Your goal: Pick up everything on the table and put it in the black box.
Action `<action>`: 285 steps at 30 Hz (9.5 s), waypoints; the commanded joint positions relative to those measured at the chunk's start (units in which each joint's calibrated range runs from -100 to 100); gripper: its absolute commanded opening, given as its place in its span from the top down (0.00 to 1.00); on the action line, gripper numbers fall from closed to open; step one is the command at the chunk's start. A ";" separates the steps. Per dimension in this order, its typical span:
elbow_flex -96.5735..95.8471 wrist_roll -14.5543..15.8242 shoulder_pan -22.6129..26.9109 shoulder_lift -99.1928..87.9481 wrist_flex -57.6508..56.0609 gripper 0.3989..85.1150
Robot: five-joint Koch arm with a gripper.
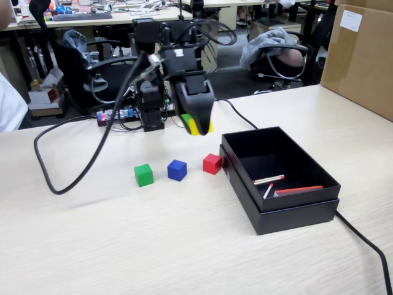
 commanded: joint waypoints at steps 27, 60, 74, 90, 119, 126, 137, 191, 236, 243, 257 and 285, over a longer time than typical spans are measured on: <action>6.45 7.57 5.67 19.77 -0.30 0.67; -33.17 -2.39 -15.92 -12.25 -0.12 0.43; -24.56 -2.44 -17.09 7.72 -0.12 0.43; -21.48 -3.81 -18.46 11.50 4.63 0.99; 22.49 7.77 9.33 17.24 -12.56 0.99; 33.28 9.23 11.82 37.55 -12.56 0.99; 27.03 10.21 11.09 45.93 -13.69 0.73; -13.68 4.54 -7.28 12.08 -10.06 0.42; -12.05 2.83 -7.81 11.85 -4.88 0.81; -9.96 2.78 -7.96 1.41 -5.05 0.97; 29.38 6.74 8.99 38.58 -5.05 0.97; 11.98 7.37 5.71 6.23 -6.43 0.50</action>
